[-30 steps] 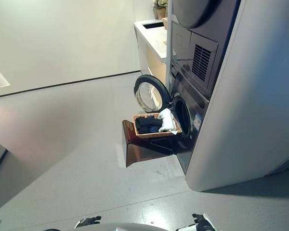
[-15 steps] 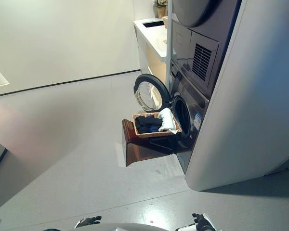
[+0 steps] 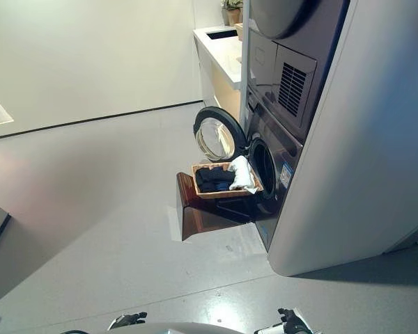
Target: Pick up the clothes and place them into the washing machine
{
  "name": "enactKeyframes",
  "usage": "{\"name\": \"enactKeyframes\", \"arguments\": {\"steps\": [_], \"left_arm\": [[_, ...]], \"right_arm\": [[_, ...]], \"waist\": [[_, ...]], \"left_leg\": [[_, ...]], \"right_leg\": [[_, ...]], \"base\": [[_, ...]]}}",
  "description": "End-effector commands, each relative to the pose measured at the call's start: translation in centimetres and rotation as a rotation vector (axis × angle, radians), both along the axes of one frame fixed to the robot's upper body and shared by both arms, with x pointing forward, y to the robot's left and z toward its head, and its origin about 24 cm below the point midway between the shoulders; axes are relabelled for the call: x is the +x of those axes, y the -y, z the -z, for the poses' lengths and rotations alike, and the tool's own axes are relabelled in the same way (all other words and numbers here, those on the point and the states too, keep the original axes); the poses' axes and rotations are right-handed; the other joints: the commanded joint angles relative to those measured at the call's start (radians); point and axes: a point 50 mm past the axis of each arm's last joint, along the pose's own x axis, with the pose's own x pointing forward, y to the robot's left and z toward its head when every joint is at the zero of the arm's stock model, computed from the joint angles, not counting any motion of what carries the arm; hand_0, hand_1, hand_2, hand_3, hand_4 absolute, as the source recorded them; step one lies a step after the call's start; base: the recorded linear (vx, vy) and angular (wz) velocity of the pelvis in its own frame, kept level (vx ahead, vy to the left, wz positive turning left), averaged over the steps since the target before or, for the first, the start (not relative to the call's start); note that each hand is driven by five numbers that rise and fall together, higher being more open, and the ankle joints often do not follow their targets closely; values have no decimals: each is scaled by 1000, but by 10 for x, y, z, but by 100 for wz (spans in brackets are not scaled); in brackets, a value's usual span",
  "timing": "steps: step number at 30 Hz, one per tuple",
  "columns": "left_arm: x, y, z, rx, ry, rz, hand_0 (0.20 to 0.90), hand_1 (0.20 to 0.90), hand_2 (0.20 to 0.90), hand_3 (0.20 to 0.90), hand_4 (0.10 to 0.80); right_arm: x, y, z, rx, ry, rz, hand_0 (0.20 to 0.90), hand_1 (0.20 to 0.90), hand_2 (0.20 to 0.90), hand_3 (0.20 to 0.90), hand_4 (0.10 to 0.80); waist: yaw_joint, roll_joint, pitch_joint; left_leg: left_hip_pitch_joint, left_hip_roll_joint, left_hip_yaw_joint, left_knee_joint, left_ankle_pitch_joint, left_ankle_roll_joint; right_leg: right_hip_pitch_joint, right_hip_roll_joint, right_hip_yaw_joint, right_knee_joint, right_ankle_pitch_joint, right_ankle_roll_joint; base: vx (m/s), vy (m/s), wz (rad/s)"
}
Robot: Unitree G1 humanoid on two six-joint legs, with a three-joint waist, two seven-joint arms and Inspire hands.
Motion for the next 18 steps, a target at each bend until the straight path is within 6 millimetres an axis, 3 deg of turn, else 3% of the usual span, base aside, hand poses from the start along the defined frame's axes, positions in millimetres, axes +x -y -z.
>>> {"name": "enactKeyframes", "arguments": {"steps": [1, 10, 18], "left_arm": [[55, 24, -7, -30, 149, 55, 900, 900, 900, 900, 800], [55, 24, -7, -32, 145, 49, 900, 900, 900, 900, 800], [65, 23, -9, -44, 170, -4, 900, 900, 900, 900, 800]], "right_arm": [[17, -7, 0, -6, 7, -5, 900, 900, 900, 900, 800], [19, -6, -1, -9, 14, -9, 900, 900, 900, 900, 800], [35, -4, -5, -18, 55, -23, 900, 900, 900, 900, 800]], "waist": [[28, -57, 29], [26, -55, 40], [21, -57, 80]], "left_leg": [[60, -65, -40, -6, -87, -20], [58, -61, -46, -6, -86, -22], [28, -43, -52, 25, -79, -27]], "right_leg": [[-20, 13, 0, -1, 16, 23], [-20, 20, -4, -1, 10, 16], [-49, 33, 1, 17, 5, -3]], "base": [[-8, -12, 5], [6, -19, 5], [-19, -52, 4]]}}
